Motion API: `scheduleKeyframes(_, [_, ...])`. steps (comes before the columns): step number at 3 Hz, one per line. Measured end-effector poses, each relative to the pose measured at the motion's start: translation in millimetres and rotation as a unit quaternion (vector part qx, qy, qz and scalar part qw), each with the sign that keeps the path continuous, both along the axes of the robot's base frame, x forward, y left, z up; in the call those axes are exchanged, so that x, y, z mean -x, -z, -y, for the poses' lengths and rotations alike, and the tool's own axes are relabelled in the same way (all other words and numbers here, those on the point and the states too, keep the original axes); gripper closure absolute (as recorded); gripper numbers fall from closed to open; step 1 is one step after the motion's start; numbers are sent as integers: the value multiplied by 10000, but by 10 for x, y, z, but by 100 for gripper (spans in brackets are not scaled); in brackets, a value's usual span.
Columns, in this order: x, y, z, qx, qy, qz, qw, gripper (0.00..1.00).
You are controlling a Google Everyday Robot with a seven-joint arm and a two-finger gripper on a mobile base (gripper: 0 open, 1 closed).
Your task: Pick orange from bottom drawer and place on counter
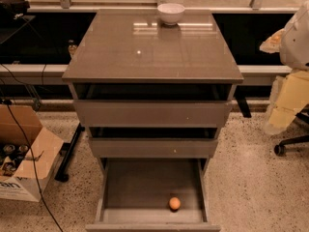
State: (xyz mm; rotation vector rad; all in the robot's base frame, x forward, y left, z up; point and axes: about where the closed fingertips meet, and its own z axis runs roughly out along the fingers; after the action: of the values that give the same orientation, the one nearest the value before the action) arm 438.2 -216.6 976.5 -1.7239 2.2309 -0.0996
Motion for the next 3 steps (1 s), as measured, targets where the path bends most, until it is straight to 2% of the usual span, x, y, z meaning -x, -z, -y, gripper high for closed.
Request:
scheduleKeyframes(1, [0, 0, 0, 0, 0, 0, 10000, 0])
scheduleKeyframes(2, [-32, 150, -77, -216, -40, 32, 9998, 0])
scheduleKeyframes(3, [-83, 545, -176, -819, -120, 34, 9966, 0])
